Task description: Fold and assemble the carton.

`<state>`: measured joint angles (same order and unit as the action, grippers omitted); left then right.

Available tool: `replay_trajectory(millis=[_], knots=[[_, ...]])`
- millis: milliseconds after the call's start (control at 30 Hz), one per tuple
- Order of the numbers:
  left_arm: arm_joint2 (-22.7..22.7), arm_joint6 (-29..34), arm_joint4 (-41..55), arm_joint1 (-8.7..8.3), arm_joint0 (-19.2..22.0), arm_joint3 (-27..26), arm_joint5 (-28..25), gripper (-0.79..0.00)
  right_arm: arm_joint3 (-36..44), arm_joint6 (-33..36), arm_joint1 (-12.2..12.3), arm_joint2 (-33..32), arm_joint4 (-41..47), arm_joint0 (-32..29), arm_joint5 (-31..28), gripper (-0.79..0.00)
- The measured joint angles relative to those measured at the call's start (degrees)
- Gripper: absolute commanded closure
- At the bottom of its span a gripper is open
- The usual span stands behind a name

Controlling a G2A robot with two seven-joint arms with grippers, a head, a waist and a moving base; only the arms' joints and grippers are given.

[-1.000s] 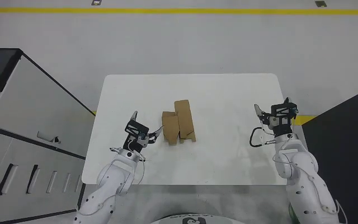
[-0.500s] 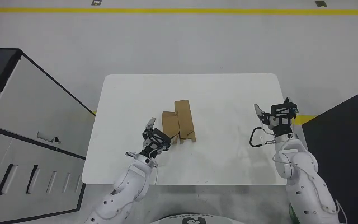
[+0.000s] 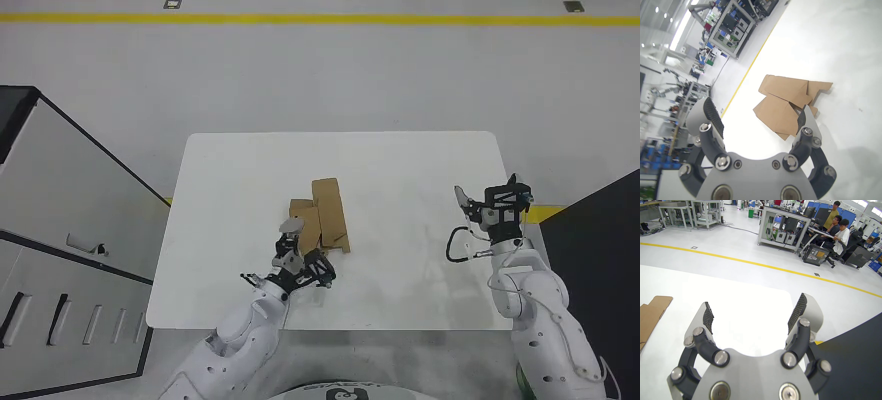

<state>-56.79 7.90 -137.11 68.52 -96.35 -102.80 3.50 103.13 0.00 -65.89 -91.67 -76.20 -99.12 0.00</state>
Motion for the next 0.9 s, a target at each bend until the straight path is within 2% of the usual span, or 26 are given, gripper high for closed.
replay_trajectory(millis=[133,300,533,600,667,800,900], knots=[[1.37,4.45,-9.99,0.01,-0.10,-1.87,-4.89,-0.785,0.00,0.00,0.00,0.00,0.00,0.00,0.00,-0.785],[1.88,8.46,-12.33,0.00,-0.67,-4.73,-11.78,-0.785,0.00,0.00,0.00,0.00,0.00,0.00,0.00,-0.785],[1.87,8.26,-12.28,-0.02,-0.67,-4.84,-11.87,-0.785,0.00,0.00,0.00,0.00,0.00,0.00,0.00,-0.785],[2.42,7.95,-14.78,-0.13,-0.52,-4.01,-11.54,-0.785,0.00,0.00,0.00,0.00,0.00,0.00,0.00,-0.785],[3.51,9.10,-19.33,-0.03,-0.73,-2.97,-11.01,-0.785,0.00,0.00,0.00,0.00,0.00,0.00,0.00,-0.785],[5.05,12.80,-20.28,0.57,0.09,-1.06,-10.65,-0.785,0.00,0.00,0.00,0.00,0.00,0.00,0.00,-0.785],[5.43,13.13,-21.01,0.67,0.32,-0.89,-10.39,-0.785,0.00,0.00,0.00,0.00,0.00,0.00,0.00,-0.785]])
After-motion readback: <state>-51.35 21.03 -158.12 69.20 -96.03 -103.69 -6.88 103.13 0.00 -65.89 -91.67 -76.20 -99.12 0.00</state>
